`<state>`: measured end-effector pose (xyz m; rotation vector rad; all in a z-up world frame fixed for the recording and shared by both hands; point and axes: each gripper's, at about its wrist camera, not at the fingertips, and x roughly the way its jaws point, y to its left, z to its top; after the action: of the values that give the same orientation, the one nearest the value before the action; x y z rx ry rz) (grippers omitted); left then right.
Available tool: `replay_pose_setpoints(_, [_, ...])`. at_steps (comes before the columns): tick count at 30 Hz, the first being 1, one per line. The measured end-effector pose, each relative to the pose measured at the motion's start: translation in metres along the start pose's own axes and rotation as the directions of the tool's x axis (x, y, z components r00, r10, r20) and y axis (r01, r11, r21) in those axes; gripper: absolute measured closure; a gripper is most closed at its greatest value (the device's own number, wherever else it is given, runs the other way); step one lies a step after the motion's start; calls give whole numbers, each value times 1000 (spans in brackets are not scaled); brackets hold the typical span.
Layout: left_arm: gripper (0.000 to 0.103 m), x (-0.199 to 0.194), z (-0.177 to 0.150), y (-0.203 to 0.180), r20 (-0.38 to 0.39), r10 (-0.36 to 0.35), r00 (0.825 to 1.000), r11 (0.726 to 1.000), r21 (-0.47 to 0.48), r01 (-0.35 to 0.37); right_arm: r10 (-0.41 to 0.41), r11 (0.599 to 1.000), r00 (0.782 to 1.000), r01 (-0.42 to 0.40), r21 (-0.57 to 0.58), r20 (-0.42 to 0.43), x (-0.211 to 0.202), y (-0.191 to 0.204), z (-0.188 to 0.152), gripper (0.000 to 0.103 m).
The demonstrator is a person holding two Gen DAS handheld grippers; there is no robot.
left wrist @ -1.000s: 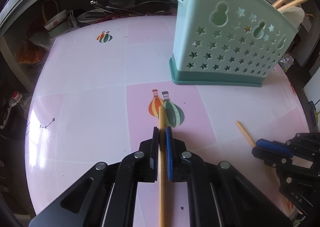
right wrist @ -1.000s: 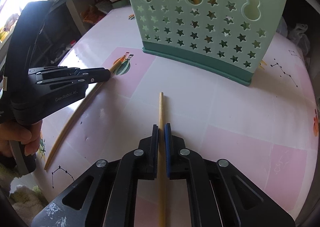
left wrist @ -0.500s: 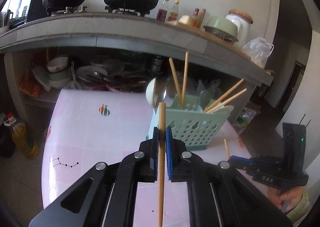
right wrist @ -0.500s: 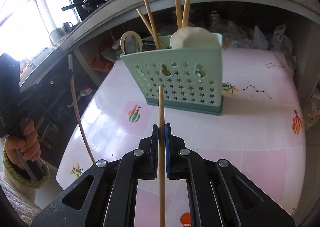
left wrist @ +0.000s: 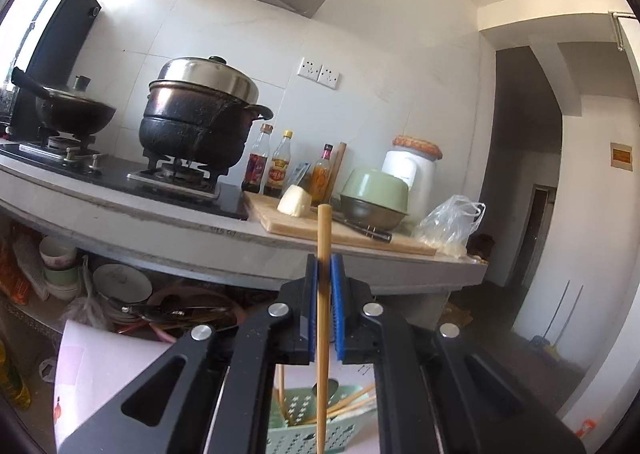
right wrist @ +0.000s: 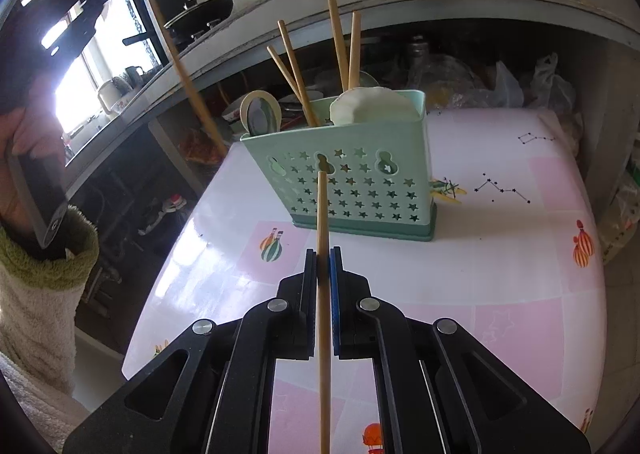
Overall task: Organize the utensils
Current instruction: 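Lift and drop the chopstick into the holder with the left tool while the right tool holds its chopstick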
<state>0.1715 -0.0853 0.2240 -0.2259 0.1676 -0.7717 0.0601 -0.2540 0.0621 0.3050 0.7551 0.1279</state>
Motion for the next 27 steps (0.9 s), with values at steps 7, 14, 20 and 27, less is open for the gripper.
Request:
replay_pose_setpoints(7, [97,65,-12,-4,17,57,998,998,18,-57,3,1000,1000,-3,14,9,-6,-2,0,99])
replay_pose_setpoints(14, [97,98,-47,9,5,125,992,992,19,-125,9,1000,1000,-9,26,5,-5,-4,-2,99])
replay_pose_setpoints(20, [97,103,-77,18,-14,152,988,988,6,-152,9,999,1000,-9,33,14,-8,-7,-3,99])
replay_pose_setpoints(27, [97,88,-94,18,-50,149,988,989,18,-149,8,999,1000,-9,35,22,-11,-7,-3,99])
